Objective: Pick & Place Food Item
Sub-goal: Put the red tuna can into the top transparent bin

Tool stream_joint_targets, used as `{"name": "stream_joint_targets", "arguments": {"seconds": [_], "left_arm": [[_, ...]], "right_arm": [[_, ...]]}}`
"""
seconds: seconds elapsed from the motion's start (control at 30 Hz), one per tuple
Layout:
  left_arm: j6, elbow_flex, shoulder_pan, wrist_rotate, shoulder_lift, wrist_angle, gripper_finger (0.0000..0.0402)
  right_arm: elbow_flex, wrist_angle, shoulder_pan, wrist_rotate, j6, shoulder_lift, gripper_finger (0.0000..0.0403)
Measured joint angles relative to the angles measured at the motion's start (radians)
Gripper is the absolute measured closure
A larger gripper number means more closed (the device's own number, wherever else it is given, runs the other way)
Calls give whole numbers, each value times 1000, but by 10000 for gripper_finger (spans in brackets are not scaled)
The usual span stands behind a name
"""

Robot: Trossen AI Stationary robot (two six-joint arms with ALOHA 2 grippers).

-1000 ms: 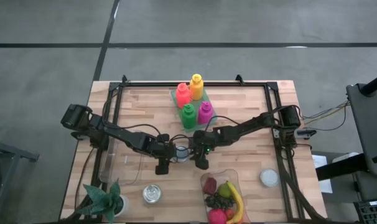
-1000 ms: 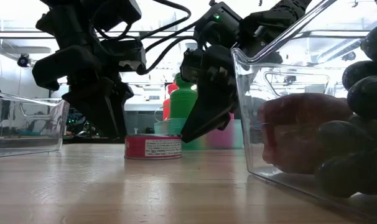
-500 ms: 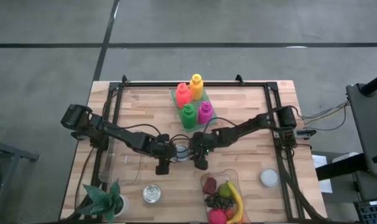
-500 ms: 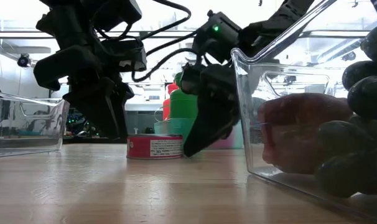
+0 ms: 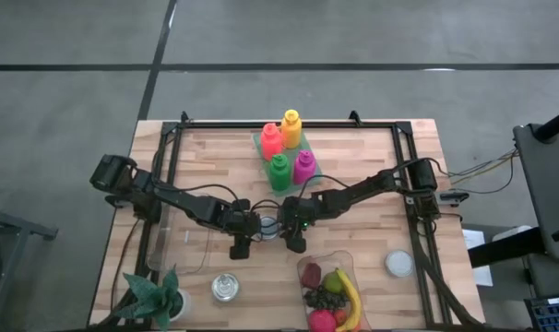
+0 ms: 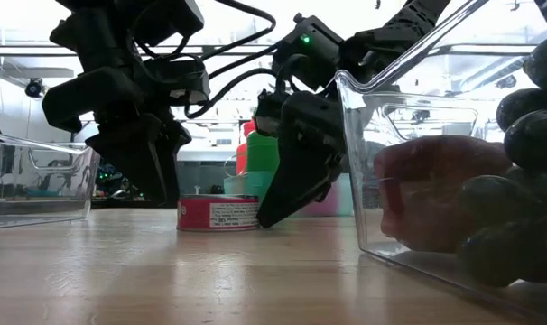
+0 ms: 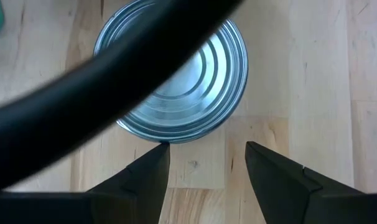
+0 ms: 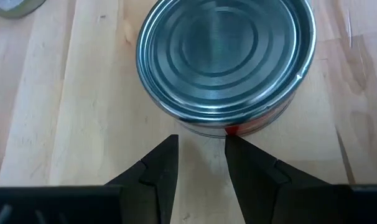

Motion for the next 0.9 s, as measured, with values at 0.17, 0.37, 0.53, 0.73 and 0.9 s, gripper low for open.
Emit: {"name": "stream_joint_targets", "arguments": {"seconds": [0.17,0.37,0.53,0.73,0.9], "left_arm": [[0,0,0,3,0,3,188],[7,-1,2,-10,0,-3,188],[4,-1,1,-11,0,-2,188],[4,-1,1,-8,0,-4,188],[3,-1,1,-8,0,-7,188]], "right_arm": [[19,-14,1,-2,-41,-11,269],[35,31,6,-28,-43,0,269],[34,33,13,-21,-43,-1,269],[39,31,13,-15,-10,-3,269],[39,31,13,-13,1,-9,269]]}}
